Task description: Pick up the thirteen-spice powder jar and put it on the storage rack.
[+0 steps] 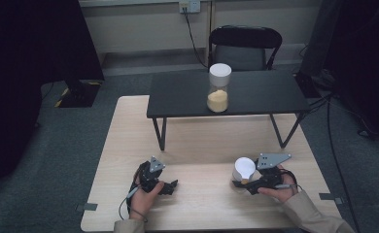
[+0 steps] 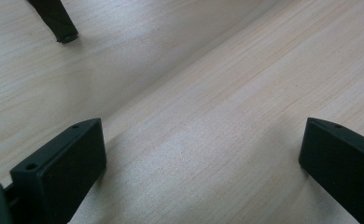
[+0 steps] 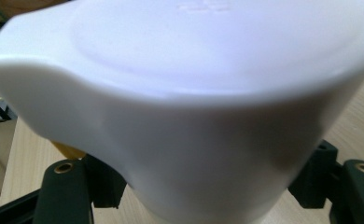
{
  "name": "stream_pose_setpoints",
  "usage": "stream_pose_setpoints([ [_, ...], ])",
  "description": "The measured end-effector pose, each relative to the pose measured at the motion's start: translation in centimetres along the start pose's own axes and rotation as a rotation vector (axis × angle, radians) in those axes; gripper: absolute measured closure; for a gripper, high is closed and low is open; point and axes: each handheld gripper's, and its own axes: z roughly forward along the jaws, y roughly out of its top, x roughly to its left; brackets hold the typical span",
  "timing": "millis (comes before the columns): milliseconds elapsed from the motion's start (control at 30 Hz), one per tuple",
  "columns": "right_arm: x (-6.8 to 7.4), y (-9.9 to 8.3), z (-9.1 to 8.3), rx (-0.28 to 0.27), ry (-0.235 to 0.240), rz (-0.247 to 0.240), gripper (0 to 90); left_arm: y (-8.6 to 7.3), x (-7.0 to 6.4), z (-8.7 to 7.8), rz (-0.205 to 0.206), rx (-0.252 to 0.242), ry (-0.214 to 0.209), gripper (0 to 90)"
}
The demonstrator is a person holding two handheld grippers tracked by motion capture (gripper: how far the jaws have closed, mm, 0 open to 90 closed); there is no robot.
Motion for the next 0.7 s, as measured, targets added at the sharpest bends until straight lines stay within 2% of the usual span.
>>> stream_pose_setpoints([
  [200, 0.22, 0.03, -0.03, 0.0, -0.008, -0.014, 28.9, -0.01, 0.0, 0.0, -0.001, 0.0, 0.0, 0.0],
  [700, 0.92, 0.43, -0.19, 0.015, -0.051, 0.0, 29.4, 0.0, 0.0, 0.0, 0.0, 0.0, 0.0, 0.0],
])
